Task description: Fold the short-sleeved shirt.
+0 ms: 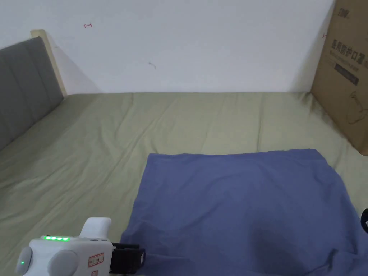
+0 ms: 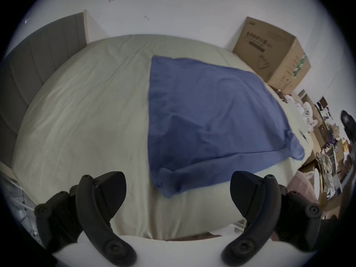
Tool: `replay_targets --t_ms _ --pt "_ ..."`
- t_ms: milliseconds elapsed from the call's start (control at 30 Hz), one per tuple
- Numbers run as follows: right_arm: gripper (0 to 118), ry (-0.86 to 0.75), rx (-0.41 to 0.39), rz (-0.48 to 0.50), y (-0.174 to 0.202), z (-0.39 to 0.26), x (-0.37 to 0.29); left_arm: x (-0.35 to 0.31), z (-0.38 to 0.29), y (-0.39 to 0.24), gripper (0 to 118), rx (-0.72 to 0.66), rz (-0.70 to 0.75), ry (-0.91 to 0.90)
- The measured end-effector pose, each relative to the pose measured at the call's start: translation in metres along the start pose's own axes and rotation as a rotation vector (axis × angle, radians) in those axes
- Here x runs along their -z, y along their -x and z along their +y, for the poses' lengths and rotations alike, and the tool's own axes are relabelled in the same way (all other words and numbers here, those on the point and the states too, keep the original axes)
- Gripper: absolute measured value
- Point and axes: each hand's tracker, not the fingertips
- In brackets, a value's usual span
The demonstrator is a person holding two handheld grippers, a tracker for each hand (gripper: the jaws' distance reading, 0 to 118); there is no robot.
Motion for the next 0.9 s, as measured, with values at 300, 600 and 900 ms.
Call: replay_targets --t_ms 300,600,900 --pt "5 0.087 0.008 -0.048 -0.014 -0.013 0.01 0.014 -0.015 -0.01 7 0.128 -0.09 0.051" --pt "31 0.39 0.202 -0.142 -0.094 -0.049 0.029 -0.063 -0.036 -0.026 6 0.118 -0.087 -0.269" --pt "99 0.805 0.107 -0.341 -0.153 -0.132 0.101 -0.059 -0.04 -0.036 6 0.096 -0.07 -0.261"
